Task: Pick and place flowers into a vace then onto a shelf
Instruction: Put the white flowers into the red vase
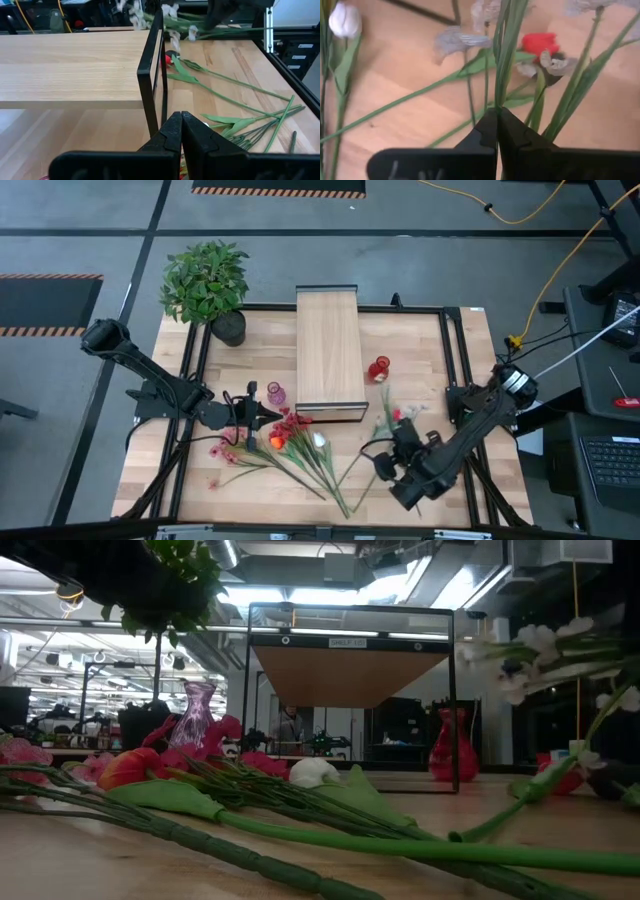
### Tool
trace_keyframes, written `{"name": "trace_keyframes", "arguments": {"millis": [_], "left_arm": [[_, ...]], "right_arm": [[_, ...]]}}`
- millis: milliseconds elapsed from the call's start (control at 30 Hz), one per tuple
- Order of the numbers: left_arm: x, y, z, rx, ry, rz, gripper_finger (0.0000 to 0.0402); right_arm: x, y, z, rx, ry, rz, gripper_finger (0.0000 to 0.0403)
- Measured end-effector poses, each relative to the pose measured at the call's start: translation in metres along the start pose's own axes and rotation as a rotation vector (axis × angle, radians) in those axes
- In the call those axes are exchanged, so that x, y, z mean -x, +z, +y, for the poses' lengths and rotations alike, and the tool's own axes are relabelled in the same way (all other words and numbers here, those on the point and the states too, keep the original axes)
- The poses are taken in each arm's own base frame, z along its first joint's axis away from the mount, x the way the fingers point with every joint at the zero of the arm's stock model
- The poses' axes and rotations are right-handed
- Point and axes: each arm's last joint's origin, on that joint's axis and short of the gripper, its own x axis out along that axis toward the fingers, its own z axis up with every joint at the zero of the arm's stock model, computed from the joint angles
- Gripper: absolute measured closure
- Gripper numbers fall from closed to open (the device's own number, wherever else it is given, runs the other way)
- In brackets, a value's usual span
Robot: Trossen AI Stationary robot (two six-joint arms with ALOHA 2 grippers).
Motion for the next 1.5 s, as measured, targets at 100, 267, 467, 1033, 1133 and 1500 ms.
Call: {"name": "trace_keyframes", "arguments": {"millis": [100,267,467,1033,1133,1500], "left_arm": [[0.0,0.0,0.0,-0.001,0.0,0.001,0.0398],[0.0,0.0,0.0,0.0,0.001,0.0,0.0398],[0.0,0.0,0.0,0.001,0.009,-0.005,0.0398],[0.0,0.0,0.0,-0.053,0.011,-0.005,0.0398],[0.0,0.0,0.0,-0.053,0.012,-0.005,0.0398],[0.0,0.001,0.0,-0.049,0.01,-0.009,0.0398]], "right_arm": [[0.005,0.004,-0.006,0.013,0.004,-0.059,0.0403],[0.012,0.016,-0.012,0.067,0.013,-0.109,0.0403],[0.024,0.045,-0.021,0.114,0.054,-0.095,0.0403],[0.054,0.099,-0.061,0.105,0.137,-0.184,0.0403],[0.051,0.106,-0.062,0.143,0.101,-0.199,0.0403],[0.044,0.148,-0.053,0.259,0.162,-0.283,0.0403]]}}
